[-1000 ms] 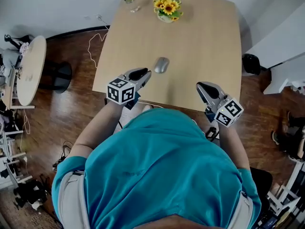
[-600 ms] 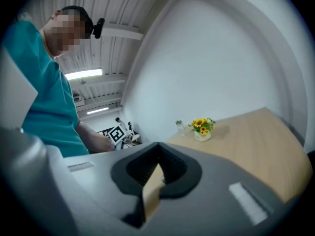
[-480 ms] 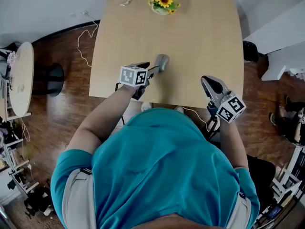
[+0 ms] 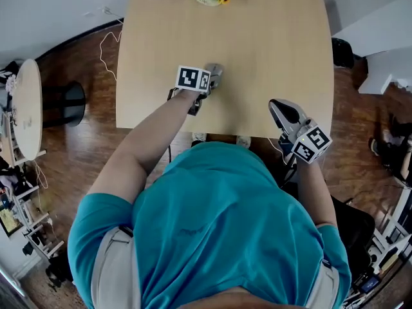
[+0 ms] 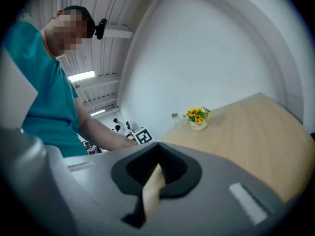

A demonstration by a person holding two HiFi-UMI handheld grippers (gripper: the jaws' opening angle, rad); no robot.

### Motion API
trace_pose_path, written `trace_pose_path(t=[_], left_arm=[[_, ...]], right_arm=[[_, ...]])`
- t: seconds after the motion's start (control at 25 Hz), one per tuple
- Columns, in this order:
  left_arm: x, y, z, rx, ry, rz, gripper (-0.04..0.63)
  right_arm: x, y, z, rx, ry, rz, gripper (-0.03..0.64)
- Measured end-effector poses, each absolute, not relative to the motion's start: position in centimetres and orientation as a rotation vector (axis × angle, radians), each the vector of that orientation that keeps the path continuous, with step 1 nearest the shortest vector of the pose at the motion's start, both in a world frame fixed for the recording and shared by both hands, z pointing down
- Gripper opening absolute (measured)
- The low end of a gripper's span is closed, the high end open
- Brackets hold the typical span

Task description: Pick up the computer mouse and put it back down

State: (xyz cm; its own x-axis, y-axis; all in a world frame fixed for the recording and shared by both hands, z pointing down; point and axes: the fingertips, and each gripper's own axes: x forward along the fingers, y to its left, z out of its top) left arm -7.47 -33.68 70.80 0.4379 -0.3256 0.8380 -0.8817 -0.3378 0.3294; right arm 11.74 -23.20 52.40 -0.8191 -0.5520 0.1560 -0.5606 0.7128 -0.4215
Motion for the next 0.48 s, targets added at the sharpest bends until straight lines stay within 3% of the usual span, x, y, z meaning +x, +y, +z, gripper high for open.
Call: trace_pose_path(t=[0.48], left_arm=[[-7.2, -34.8, 74.1, 1.767, -1.053, 1.083, 0.331]], right_arm=[[14.0, -23.1, 53.9, 0.999, -2.884, 0.784, 0.003]])
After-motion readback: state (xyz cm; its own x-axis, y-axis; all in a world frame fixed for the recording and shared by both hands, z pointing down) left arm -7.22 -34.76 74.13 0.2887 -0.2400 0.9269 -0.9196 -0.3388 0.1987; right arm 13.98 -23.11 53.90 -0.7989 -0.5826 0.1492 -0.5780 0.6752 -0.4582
